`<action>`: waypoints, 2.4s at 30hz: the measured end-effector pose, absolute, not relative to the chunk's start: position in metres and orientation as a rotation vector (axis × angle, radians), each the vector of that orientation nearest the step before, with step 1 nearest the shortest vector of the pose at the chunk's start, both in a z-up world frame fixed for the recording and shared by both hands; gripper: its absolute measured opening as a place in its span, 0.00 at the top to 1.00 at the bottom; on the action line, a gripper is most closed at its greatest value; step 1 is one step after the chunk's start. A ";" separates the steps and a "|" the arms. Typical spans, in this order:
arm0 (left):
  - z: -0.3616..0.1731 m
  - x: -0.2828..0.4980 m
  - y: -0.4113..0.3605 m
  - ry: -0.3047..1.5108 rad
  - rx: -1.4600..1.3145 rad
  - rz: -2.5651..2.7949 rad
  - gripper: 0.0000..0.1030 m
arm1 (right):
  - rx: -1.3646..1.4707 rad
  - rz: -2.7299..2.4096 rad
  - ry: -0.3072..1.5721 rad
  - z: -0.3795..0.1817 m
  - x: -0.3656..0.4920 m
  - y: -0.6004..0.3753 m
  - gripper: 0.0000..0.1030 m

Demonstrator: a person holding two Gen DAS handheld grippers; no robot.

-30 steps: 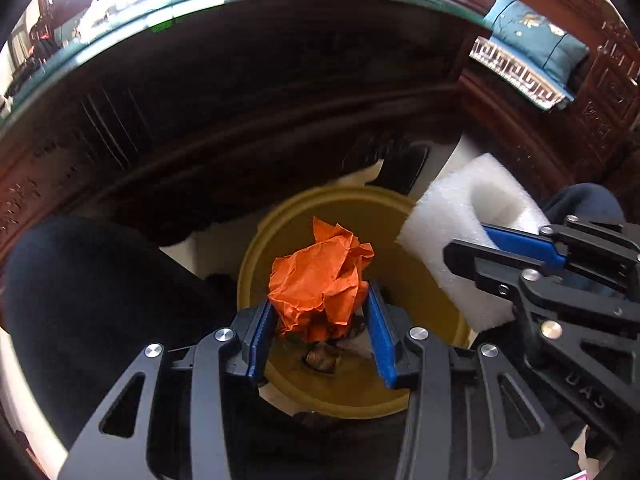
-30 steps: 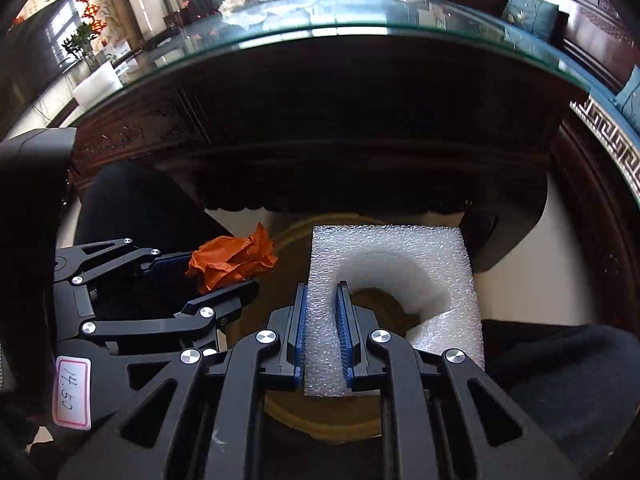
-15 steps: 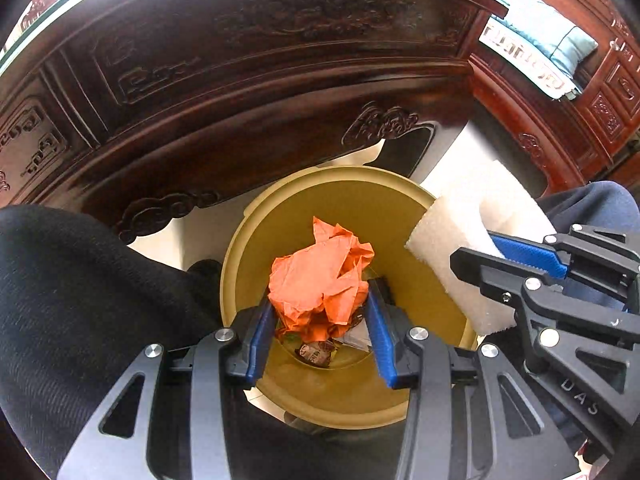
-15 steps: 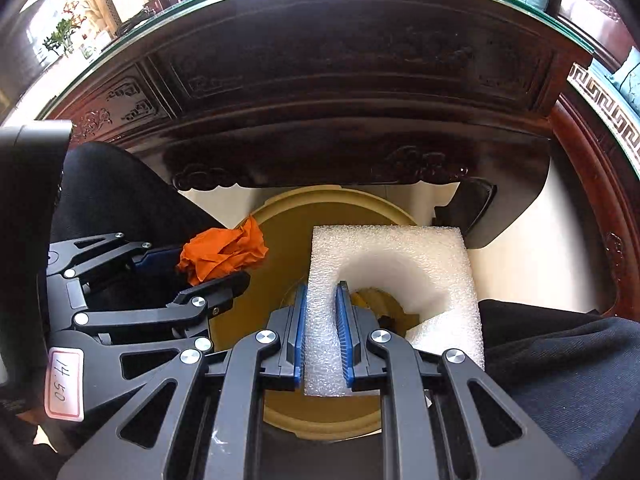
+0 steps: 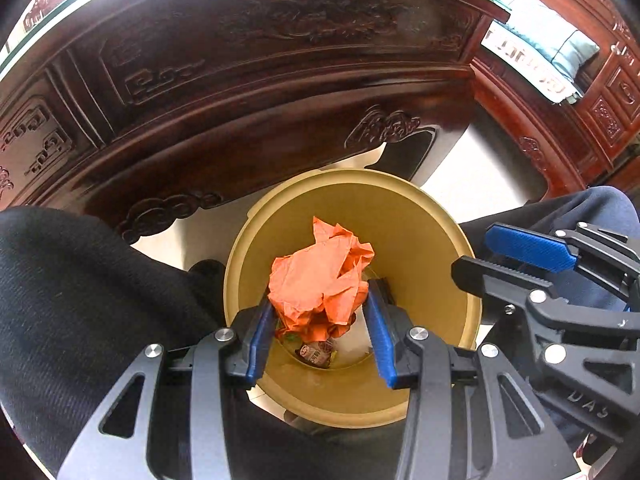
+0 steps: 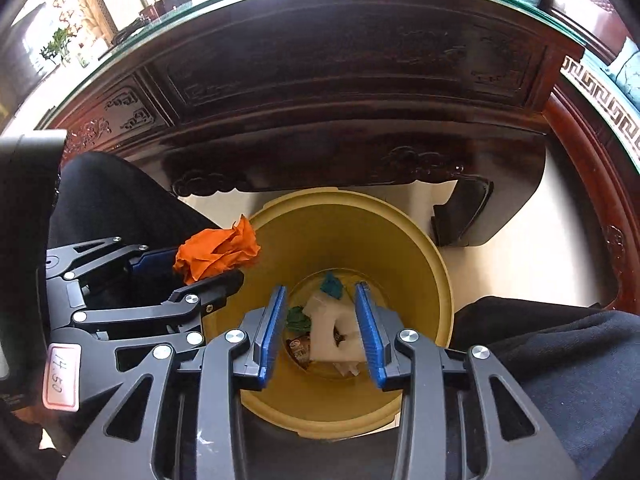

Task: Collect trash

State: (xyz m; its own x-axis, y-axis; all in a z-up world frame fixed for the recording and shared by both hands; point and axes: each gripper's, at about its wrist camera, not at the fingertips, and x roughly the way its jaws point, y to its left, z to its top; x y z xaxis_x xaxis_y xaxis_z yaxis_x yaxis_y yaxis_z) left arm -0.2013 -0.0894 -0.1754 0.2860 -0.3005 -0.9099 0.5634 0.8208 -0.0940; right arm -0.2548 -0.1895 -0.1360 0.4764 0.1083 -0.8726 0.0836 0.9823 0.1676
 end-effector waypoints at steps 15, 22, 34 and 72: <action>-0.187 -0.200 -0.117 1.235 0.253 -0.689 0.55 | 0.250 -0.053 1.021 -0.121 -0.267 -0.223 0.61; -0.189 -0.209 -0.132 1.236 0.309 -0.718 0.51 | 0.268 -0.048 1.020 -0.125 -0.268 -0.232 0.60; -0.187 -0.217 -0.126 1.215 0.357 -0.698 0.32 | 0.262 -0.050 1.023 -0.127 -0.270 -0.229 0.56; 0.010 -0.015 -0.050 0.773 0.103 -0.282 0.09 | 0.116 0.053 0.660 0.044 -0.052 -0.177 0.12</action>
State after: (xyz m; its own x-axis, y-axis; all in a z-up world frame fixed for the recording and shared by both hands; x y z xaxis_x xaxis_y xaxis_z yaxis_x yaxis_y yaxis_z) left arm -0.0151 -0.0499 0.0101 0.6803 -0.2134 -0.7012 0.2888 0.9573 -0.0112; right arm -0.0518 -0.1766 0.0436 0.7887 0.0861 -0.6087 -0.0123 0.9922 0.1244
